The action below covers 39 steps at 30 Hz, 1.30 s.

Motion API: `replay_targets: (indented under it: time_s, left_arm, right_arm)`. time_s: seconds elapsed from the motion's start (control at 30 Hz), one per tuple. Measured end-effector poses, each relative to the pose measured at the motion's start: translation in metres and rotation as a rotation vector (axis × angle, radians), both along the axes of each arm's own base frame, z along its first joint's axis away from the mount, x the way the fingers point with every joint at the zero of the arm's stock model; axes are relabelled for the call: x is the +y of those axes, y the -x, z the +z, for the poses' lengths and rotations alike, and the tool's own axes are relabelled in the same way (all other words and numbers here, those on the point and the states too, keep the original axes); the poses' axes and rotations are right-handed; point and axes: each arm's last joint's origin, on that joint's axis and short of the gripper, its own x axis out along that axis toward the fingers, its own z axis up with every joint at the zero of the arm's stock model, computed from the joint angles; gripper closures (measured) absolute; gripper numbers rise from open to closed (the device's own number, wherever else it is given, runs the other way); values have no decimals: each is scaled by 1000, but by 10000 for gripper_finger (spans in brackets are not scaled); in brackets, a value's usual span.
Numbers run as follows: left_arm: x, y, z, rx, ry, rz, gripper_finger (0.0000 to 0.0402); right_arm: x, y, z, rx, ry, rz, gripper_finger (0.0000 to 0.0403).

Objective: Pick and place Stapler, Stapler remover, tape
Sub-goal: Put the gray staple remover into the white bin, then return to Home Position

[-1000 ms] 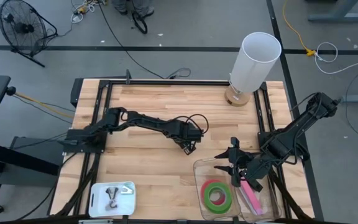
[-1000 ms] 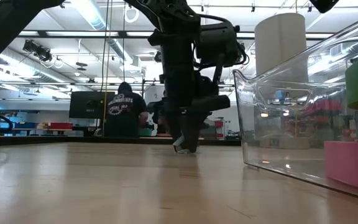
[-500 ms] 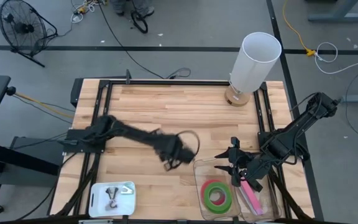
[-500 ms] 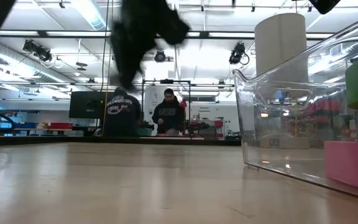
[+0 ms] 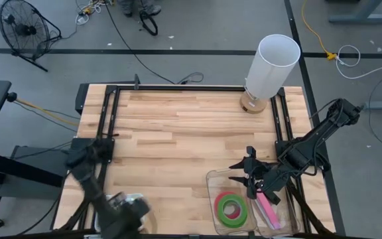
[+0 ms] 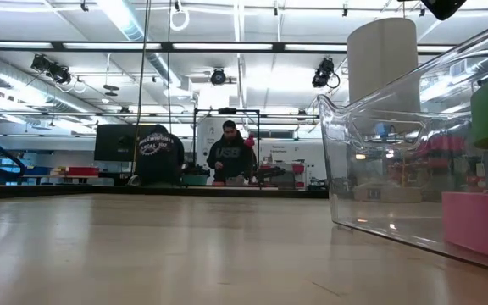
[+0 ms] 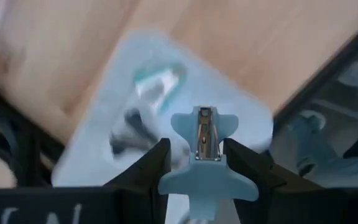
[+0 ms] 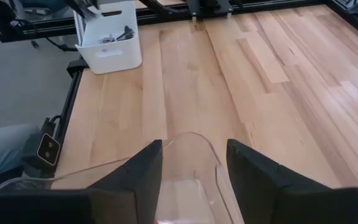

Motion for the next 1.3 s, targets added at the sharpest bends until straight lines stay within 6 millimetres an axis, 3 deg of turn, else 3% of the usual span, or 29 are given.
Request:
replay_targets:
  time_s: [0.13, 0.3, 0.5, 0.8, 1.07, 1.3]
  left_arm:
    - [-27, 41, 0, -93, -28, 79, 265]
    - [-39, 64, 1, -167, -37, 131, 265]
    - [-37, 62, -3, -209, -72, 121, 265]
    - [-24, 52, -28, -147, -162, 130, 260]
    - [-20, 48, -30, -110, -167, 138, 75]
    - [-17, 43, -29, -212, -233, 18, 21]
  right_arm:
    - [-1, 0, 0, -12, 19, -18, 225]
    - [-2, 0, 1, -26, 60, -30, 225]
    - [-2, 0, 1, -25, 76, -21, 225]
    - [-1, -1, 1, -24, 91, -6, 225]
    - [-1, -1, 1, -23, 91, -4, 225]
    - [-1, -1, 1, -23, 86, 1, 225]
